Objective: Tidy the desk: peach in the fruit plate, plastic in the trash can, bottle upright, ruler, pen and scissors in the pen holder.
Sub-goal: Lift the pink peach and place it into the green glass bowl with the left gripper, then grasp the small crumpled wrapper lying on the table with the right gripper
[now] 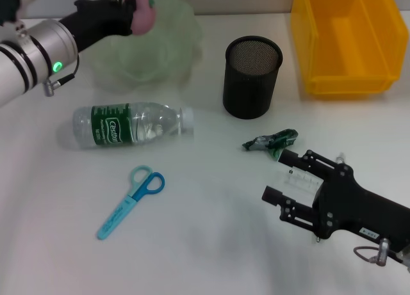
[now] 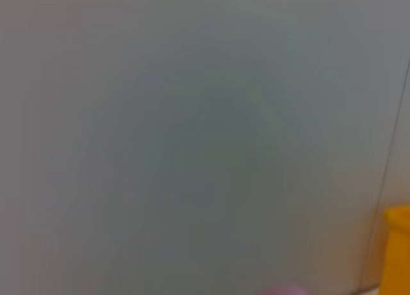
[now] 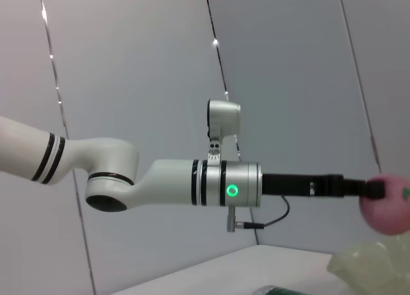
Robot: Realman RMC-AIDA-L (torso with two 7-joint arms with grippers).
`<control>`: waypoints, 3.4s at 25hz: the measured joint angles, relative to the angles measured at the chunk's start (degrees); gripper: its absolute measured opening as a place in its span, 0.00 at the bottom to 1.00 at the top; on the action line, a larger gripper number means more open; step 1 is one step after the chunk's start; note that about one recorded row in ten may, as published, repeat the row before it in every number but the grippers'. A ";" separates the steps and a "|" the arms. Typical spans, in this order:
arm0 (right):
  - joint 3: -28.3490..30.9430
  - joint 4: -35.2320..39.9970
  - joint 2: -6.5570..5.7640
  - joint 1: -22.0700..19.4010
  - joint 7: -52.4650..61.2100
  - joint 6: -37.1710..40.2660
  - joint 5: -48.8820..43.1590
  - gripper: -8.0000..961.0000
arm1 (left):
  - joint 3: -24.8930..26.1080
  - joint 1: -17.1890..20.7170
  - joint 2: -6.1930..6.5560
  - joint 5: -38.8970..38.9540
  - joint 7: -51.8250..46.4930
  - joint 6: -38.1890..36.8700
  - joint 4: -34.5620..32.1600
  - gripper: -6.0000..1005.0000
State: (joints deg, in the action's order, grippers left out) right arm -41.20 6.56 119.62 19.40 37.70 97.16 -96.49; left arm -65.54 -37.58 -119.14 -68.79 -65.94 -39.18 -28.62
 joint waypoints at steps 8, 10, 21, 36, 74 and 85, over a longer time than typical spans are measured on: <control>1.47 -0.13 0.00 0.28 0.00 -0.34 0.00 0.76 | -2.16 -0.99 -0.07 0.04 3.15 1.43 0.99 0.08; 1.48 -0.14 -0.03 0.54 -0.02 -0.39 0.00 0.76 | -2.17 -1.03 -0.06 0.13 2.93 1.85 1.04 0.09; 1.60 0.07 -0.16 1.34 0.08 -1.16 -0.01 0.76 | -2.22 -0.24 -0.03 0.36 2.80 1.29 1.11 0.37; 2.17 -0.13 -0.27 0.21 0.39 -1.37 -0.01 0.76 | -2.24 6.50 2.80 -12.54 -9.59 -37.33 -5.88 0.55; -6.92 57.76 -1.28 18.60 72.56 0.64 -44.08 0.76 | -2.04 14.25 1.89 -29.73 -9.02 -51.01 -9.34 0.54; -19.86 55.89 -0.31 20.93 76.08 -9.46 -48.38 0.76 | -2.07 14.52 0.96 -32.27 -9.03 -51.15 -9.27 0.54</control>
State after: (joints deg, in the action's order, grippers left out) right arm -61.06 62.46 119.31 40.32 113.78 87.70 -144.87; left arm -67.62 -23.06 -118.18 -101.06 -74.97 -90.33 -37.88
